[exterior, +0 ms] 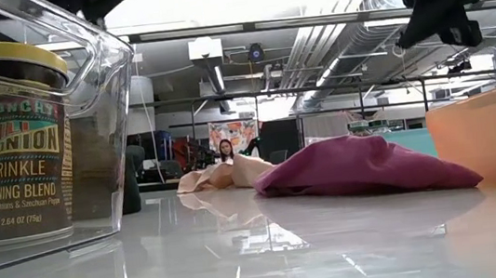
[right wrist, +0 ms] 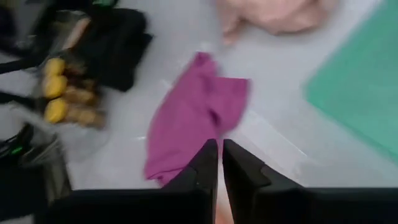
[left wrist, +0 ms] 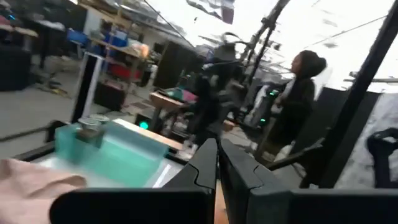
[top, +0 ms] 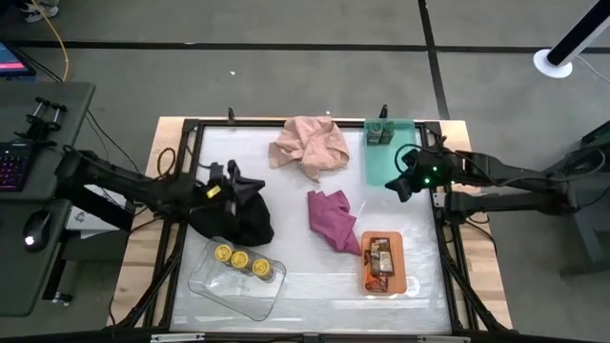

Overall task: Sort spices by type
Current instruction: Return to Home Position

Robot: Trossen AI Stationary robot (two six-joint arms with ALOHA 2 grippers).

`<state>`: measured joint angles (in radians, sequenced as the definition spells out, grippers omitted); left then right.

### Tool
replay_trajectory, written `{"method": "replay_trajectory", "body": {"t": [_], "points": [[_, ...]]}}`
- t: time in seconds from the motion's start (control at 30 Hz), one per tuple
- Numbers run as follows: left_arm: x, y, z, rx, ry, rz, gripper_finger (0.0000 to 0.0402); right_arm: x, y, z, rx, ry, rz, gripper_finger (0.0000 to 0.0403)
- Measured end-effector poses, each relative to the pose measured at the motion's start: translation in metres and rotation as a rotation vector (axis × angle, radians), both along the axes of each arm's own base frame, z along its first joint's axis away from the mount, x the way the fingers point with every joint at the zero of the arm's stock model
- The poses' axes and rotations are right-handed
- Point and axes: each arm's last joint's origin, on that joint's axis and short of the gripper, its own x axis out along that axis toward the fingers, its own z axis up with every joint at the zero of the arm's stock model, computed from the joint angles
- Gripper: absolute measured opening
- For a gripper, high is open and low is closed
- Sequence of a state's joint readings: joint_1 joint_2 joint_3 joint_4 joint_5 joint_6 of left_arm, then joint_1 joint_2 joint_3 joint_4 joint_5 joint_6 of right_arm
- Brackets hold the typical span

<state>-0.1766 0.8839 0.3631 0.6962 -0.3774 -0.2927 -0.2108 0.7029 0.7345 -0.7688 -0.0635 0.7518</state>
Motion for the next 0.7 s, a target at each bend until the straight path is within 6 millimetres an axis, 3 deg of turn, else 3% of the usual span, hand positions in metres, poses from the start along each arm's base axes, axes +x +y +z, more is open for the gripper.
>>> {"method": "replay_trajectory", "body": {"t": [0.33,0.53,0.7], "points": [[-0.046,0.031,-0.045,-0.055,-0.048,0.028,0.0,0.015,0.019,0.017,-0.009,-0.213,0.13,0.0001],[-0.062,0.03,-0.066,-0.065,-0.059,-0.008,0.0,0.015,0.023,0.025,0.0,-0.255,0.091,0.0001],[-0.065,0.029,-0.078,-0.09,0.077,-0.015,0.0,0.005,0.031,0.027,-0.005,-0.251,0.124,0.0001]]}}
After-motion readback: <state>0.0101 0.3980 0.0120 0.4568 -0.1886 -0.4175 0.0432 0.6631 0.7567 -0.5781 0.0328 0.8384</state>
